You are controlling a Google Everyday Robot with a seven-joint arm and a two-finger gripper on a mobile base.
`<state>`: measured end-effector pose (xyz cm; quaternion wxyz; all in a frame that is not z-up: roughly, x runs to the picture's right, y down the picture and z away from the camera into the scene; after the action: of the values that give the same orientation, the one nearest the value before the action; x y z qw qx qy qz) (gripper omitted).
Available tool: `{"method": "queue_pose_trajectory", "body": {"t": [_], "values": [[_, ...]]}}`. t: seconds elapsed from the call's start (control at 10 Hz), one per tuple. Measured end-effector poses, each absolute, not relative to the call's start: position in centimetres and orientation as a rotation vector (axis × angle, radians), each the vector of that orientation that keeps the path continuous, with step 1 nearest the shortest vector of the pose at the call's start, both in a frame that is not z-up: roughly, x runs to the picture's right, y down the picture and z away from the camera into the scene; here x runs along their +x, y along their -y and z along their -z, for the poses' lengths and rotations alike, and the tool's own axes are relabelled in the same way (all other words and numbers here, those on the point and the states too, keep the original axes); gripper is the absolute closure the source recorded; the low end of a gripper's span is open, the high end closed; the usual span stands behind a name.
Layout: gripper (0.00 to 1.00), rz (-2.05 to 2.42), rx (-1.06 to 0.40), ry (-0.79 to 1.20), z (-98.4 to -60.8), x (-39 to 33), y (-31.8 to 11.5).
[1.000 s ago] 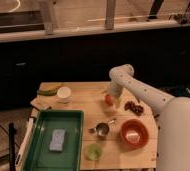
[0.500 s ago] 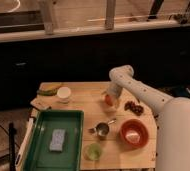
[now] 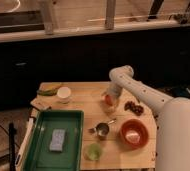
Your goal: Place apple in paper cup
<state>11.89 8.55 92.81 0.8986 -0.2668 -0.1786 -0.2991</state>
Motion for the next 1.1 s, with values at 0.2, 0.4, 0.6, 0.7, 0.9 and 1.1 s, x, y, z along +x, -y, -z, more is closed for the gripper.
{"method": "queue_pose_trajectory", "body": {"t": [0.2,0.4,0.6,0.7,0.9,1.1], "values": [[0.49,0.614,-0.553,0.366,-92.6,11.8,-8.6],[0.63,0.613,-0.553,0.360,-91.9,11.7,-8.4],[0.74,0.637,-0.547,0.356,-90.6,11.0,-7.2],[0.74,0.647,-0.546,0.357,-90.3,10.6,-6.9],[0.74,0.649,-0.550,0.350,-90.0,10.6,-7.0],[0.74,0.667,-0.547,0.346,-89.6,9.5,-6.7]]}}
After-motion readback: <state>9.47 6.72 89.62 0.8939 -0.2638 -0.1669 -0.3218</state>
